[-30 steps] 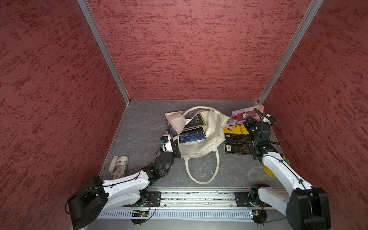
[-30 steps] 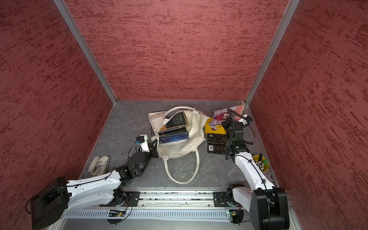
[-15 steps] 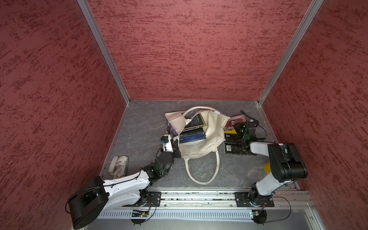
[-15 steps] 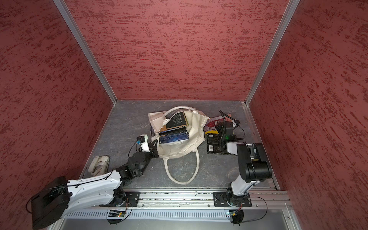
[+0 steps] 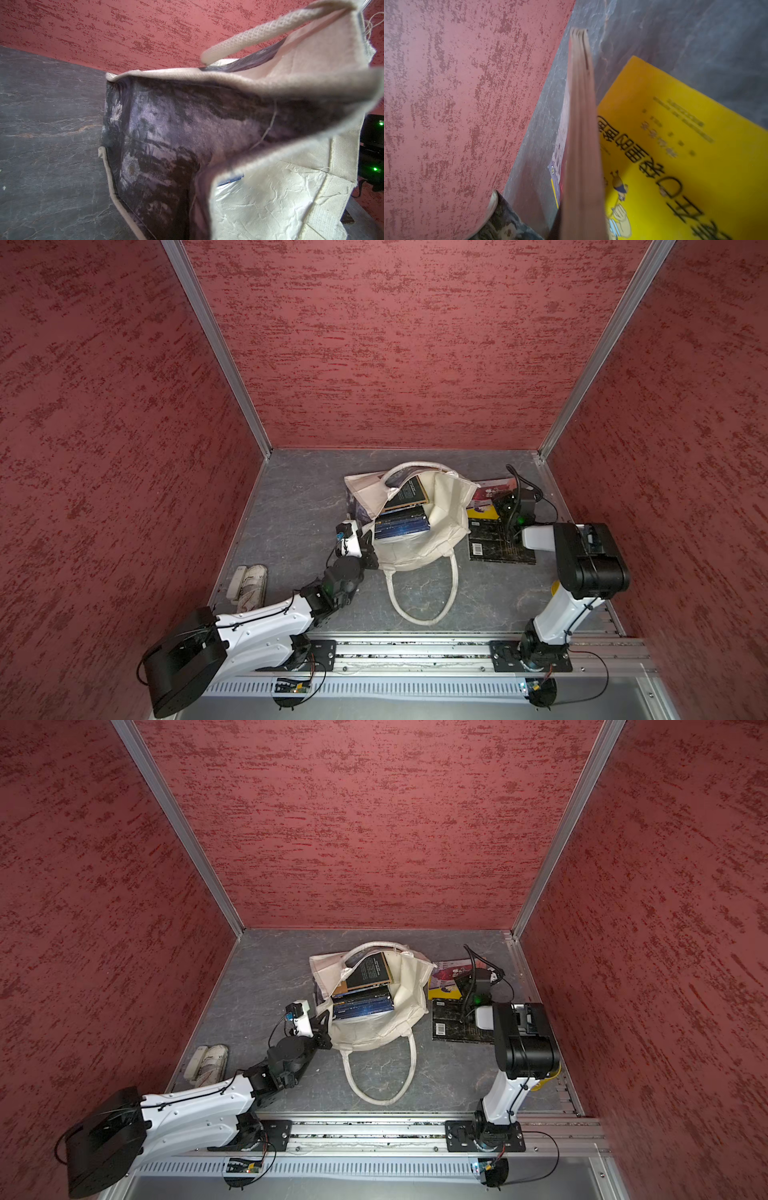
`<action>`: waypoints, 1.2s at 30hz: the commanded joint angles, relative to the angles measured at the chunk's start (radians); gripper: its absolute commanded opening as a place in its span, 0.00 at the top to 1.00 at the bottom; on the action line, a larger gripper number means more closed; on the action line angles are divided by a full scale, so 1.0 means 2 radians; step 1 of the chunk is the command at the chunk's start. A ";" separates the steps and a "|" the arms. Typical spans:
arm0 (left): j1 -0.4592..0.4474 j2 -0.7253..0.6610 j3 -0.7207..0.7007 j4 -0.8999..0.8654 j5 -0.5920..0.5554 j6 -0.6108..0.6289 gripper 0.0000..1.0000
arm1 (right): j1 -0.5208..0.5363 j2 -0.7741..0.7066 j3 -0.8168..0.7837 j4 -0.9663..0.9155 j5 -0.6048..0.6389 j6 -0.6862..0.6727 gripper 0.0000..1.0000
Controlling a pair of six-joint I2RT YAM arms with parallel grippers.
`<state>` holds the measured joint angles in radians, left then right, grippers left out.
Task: Take out the books from the canvas bag
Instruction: Place the book on the book.
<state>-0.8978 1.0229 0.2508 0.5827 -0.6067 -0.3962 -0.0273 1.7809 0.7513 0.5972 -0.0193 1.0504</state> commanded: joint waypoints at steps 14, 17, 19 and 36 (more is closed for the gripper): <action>0.004 0.002 0.010 -0.010 -0.007 0.000 1.00 | -0.008 0.020 0.013 -0.078 -0.039 -0.030 1.00; 0.004 0.001 0.010 -0.011 -0.009 0.000 1.00 | -0.009 0.012 0.005 -0.083 -0.032 -0.029 0.89; 0.004 0.001 0.010 -0.011 -0.009 0.000 1.00 | -0.010 0.005 0.004 -0.093 -0.025 -0.029 0.79; 0.004 -0.001 0.010 -0.013 -0.008 0.001 1.00 | -0.039 -0.049 -0.006 -0.152 -0.019 -0.044 0.22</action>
<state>-0.8978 1.0229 0.2508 0.5785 -0.6071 -0.3962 -0.0975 1.7126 0.7254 0.3542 -0.0746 0.9825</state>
